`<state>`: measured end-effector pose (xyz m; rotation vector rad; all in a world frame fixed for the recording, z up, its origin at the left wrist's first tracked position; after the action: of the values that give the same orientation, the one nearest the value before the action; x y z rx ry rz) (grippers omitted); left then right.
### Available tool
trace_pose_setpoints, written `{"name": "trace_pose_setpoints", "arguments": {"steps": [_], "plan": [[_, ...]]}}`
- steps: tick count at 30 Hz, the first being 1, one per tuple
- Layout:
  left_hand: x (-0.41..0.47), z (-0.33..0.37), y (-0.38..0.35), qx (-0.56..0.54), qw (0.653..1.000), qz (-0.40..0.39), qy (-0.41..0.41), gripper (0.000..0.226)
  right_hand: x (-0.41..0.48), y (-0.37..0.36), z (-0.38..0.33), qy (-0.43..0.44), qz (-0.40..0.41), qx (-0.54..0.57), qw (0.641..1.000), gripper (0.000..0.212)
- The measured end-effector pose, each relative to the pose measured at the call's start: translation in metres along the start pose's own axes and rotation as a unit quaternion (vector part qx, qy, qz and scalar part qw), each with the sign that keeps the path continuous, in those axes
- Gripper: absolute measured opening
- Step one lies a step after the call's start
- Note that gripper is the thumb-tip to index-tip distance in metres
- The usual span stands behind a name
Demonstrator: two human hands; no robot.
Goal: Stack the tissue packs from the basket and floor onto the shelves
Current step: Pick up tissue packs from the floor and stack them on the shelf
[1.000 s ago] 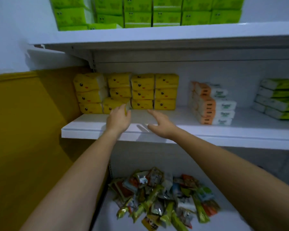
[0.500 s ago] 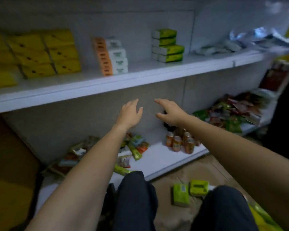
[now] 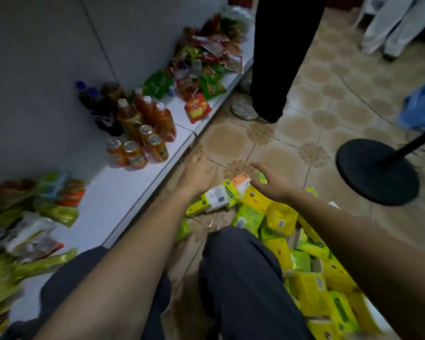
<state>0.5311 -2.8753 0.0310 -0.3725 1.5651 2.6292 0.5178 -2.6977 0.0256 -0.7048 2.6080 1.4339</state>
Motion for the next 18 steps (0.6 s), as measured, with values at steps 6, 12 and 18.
{"name": "trace_pose_setpoints", "arguments": {"steps": [6, 12, 18], "plan": [[0.073, -0.014, -0.120, -0.041, 0.994, -0.099, 0.002, 0.052, 0.032, -0.057, 0.127, -0.111, -0.037, 0.012, 0.993, 0.056], [0.124, -0.028, -0.248, -0.076, 0.975, -0.207, 0.008, 0.057, 0.067, -0.135, 0.208, -0.219, -0.042, 0.125, 0.967, 0.056], [0.149, -0.019, -0.345, -0.134, 0.943, -0.304, -0.015, 0.064, 0.084, -0.178, 0.251, -0.292, 0.003, 0.152, 0.944, 0.060]]}}
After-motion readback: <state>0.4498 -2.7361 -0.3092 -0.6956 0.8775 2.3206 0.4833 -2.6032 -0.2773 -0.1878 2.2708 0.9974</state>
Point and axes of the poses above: each hand's wrist, its own x-axis towards the middle knuckle, its own y-axis out of the back of the hand, z = x × y, the point moved 9 cm from there along x, towards the middle knuckle, and after that the axes turned 8 degrees about x, right-handed, at the moved point
